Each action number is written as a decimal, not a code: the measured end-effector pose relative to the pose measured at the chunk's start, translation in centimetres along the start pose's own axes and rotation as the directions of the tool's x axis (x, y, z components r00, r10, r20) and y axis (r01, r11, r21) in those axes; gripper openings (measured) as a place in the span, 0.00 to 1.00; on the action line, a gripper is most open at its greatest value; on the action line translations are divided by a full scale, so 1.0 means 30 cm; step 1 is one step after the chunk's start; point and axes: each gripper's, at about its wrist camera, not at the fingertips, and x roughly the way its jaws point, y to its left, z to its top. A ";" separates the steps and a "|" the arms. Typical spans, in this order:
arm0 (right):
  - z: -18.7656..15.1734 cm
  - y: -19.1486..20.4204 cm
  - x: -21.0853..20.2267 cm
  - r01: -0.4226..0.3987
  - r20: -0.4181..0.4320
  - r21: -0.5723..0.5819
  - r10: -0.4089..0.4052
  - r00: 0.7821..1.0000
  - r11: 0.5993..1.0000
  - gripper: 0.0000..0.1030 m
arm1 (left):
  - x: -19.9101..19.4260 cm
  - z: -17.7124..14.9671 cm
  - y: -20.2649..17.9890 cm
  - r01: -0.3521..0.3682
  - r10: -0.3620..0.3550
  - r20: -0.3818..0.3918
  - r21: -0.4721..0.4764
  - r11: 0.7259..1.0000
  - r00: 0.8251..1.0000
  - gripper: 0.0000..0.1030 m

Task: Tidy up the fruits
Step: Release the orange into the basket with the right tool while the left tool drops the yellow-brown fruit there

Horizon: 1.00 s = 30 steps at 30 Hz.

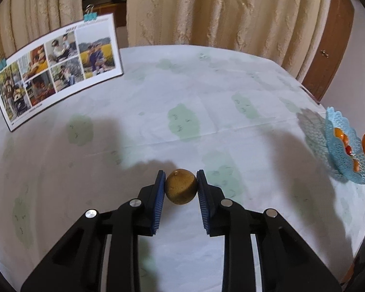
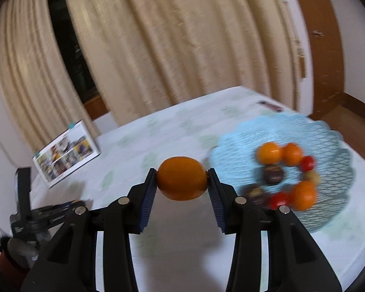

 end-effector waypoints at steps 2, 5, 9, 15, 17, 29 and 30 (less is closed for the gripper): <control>0.012 -0.062 -0.027 0.037 0.019 0.030 -0.038 0.999 0.999 0.42 | -0.011 0.008 -0.029 0.009 -0.009 0.006 0.013 1.000 1.000 0.26; 0.021 -0.149 -0.063 0.087 0.041 0.075 -0.090 0.995 0.993 0.42 | -0.030 0.013 -0.072 0.024 -0.024 0.018 0.034 0.999 1.000 0.26; 0.019 -0.244 -0.106 0.144 0.060 0.122 -0.152 0.987 0.982 0.42 | -0.053 0.018 -0.130 0.042 -0.044 0.032 0.062 0.997 0.999 0.26; 0.006 -0.346 -0.148 0.192 0.076 0.179 -0.208 0.975 0.965 0.42 | -0.069 0.028 -0.211 0.056 -0.060 0.045 0.101 0.993 0.997 0.26; 0.001 -0.369 -0.156 0.202 0.080 0.190 -0.221 0.972 0.961 0.42 | -0.072 0.029 -0.234 0.058 -0.063 0.048 0.112 0.992 0.997 0.26; -0.010 -0.431 -0.175 0.226 0.084 0.212 -0.248 0.965 0.951 0.42 | -0.082 0.041 -0.351 0.035 -0.049 0.073 0.182 0.983 0.996 0.26; -0.009 -0.432 -0.173 0.227 0.084 0.213 -0.249 0.965 0.950 0.42 | -0.082 0.041 -0.358 0.036 -0.051 0.074 0.186 0.982 0.996 0.26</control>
